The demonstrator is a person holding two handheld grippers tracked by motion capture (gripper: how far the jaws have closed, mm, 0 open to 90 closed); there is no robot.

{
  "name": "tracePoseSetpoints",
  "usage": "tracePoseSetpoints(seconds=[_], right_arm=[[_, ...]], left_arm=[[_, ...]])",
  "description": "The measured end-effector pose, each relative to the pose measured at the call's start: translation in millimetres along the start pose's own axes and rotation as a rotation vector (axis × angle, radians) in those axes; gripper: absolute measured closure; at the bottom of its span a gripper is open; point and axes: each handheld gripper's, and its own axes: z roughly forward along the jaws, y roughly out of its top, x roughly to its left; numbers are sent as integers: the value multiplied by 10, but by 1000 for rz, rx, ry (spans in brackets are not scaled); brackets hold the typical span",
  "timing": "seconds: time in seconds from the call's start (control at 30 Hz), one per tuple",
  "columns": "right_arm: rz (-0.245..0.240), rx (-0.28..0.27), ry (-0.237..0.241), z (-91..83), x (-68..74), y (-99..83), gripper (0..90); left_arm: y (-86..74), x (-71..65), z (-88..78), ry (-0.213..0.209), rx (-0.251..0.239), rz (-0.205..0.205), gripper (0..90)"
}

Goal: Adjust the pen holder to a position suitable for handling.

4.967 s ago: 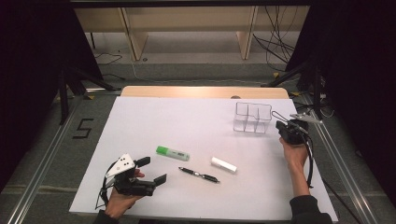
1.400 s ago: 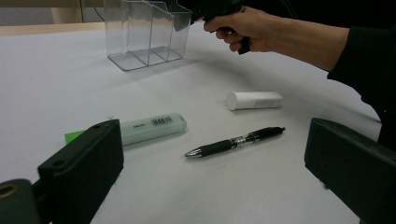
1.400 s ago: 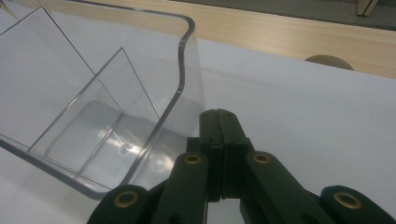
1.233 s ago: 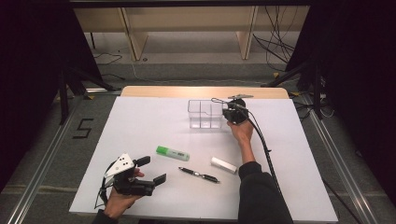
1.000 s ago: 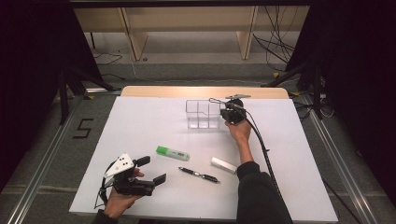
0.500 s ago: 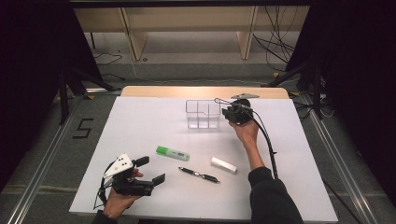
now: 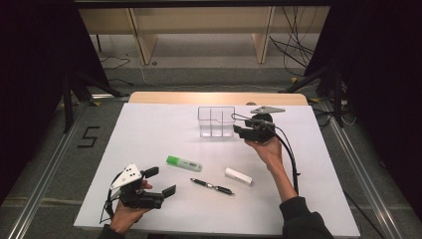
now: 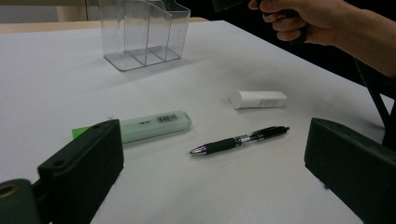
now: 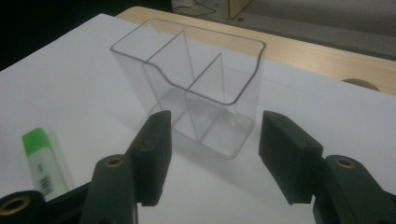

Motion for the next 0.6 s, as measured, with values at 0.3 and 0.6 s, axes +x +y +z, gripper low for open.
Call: tracePoseSetpoints(seconds=[0.3, 0.6], right_arm=[[-31, 3, 91, -170, 203, -76, 372], [-99, 12, 170, -285, 510, -139, 350]], left_arm=[[-5, 11, 1, 3, 6, 1, 41], [-15, 17, -23, 10, 4, -4, 41]])
